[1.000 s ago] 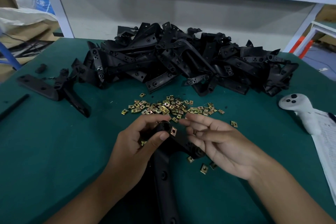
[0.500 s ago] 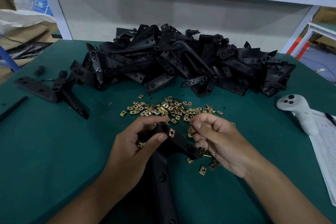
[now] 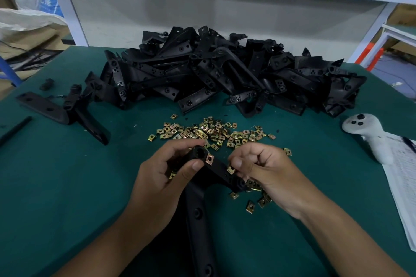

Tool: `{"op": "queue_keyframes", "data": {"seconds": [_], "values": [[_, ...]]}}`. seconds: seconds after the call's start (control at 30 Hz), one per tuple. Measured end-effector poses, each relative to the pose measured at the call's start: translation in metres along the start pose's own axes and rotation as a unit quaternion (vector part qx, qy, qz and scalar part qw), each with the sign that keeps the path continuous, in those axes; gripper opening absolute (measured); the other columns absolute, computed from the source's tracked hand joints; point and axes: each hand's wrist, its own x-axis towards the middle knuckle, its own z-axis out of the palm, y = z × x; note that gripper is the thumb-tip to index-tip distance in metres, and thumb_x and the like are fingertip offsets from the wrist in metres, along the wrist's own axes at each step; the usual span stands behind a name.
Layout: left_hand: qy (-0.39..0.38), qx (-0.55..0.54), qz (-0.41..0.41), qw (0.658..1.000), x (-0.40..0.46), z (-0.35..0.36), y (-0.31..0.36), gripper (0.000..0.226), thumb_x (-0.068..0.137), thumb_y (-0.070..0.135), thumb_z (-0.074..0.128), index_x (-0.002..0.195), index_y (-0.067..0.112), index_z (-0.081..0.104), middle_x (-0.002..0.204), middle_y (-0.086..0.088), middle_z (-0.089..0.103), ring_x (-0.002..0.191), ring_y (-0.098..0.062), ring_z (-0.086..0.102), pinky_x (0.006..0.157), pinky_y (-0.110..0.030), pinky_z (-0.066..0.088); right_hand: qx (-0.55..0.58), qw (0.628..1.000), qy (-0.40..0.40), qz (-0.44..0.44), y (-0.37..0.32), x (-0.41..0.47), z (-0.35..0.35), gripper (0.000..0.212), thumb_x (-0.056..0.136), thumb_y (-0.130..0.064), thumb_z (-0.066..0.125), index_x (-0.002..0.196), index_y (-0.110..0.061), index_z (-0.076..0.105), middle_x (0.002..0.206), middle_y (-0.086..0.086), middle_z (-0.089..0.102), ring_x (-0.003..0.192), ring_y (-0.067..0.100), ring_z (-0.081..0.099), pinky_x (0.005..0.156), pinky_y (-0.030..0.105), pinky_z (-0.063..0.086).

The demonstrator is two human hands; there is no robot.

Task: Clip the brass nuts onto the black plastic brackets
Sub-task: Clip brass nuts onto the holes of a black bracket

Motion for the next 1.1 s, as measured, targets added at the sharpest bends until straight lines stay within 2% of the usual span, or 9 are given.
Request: {"op": "queue_keyframes", "data": {"seconds": [0.27, 0.53, 0.63, 0.83, 0.93, 1.1], "values": [[0.0, -0.001, 0.003, 1.0, 0.0, 0.001, 0.004, 0.026, 0.091, 0.036, 0.063, 0.114, 0.048, 0.067, 0.108, 0.02, 0.072, 0.101, 0.002, 0.067, 0.081, -0.004, 0.046, 0.001, 1.0, 0.02, -0.008, 0.002, 0.001, -0.001, 0.006, 0.083, -0.027, 0.071, 0.085, -0.022, 0.074, 0.068, -0.009, 0.067, 0.065, 0.003, 0.06, 0.063, 0.018, 0.049], [0.004, 0.011, 0.015, 1.0, -0.001, 0.002, 0.005, 0.027, 0.09, 0.032, 0.063, 0.115, 0.042, 0.068, 0.11, 0.023, 0.071, 0.103, 0.003, 0.066, 0.084, -0.005, 0.046, -0.022, 1.0, -0.002, -0.003, 0.002, -0.001, -0.001, 0.007, 0.085, -0.025, 0.071, 0.087, -0.019, 0.074, 0.065, -0.01, 0.066, 0.064, 0.004, 0.06, 0.064, 0.016, 0.049], [0.015, 0.028, 0.028, 0.999, -0.001, 0.003, 0.006, 0.026, 0.09, 0.029, 0.063, 0.113, 0.04, 0.069, 0.11, 0.027, 0.07, 0.104, 0.007, 0.065, 0.085, -0.003, 0.044, -0.018, 1.0, -0.005, -0.006, 0.002, -0.001, 0.0, 0.005, 0.085, -0.025, 0.071, 0.085, -0.023, 0.076, 0.067, -0.009, 0.068, 0.064, 0.004, 0.06, 0.065, 0.017, 0.049], [0.046, 0.027, 0.023, 0.998, -0.002, 0.001, 0.007, 0.027, 0.091, 0.032, 0.063, 0.114, 0.046, 0.067, 0.108, 0.025, 0.07, 0.102, 0.005, 0.065, 0.082, -0.003, 0.045, -0.056, 0.997, 0.017, -0.048, -0.001, -0.005, 0.004, 0.012, 0.083, -0.028, 0.071, 0.091, -0.028, 0.079, 0.081, -0.008, 0.076, 0.076, 0.002, 0.069, 0.068, 0.011, 0.049], [0.047, 0.029, 0.02, 0.998, -0.002, 0.0, 0.008, 0.028, 0.09, 0.034, 0.064, 0.113, 0.048, 0.067, 0.107, 0.025, 0.07, 0.1, 0.004, 0.066, 0.08, -0.003, 0.046, -0.072, 0.994, 0.046, -0.075, -0.003, -0.006, 0.005, 0.011, 0.082, -0.025, 0.072, 0.091, -0.022, 0.079, 0.087, -0.005, 0.078, 0.081, 0.004, 0.072, 0.07, 0.011, 0.051], [0.036, 0.034, 0.02, 0.999, -0.001, -0.001, 0.011, 0.028, 0.088, 0.034, 0.065, 0.113, 0.046, 0.068, 0.102, 0.025, 0.071, 0.097, 0.004, 0.067, 0.079, -0.003, 0.046, -0.08, 0.992, 0.045, -0.089, -0.005, -0.008, 0.005, 0.009, 0.081, -0.021, 0.073, 0.087, -0.02, 0.079, 0.08, -0.005, 0.076, 0.074, 0.002, 0.069, 0.067, 0.011, 0.05]]}}
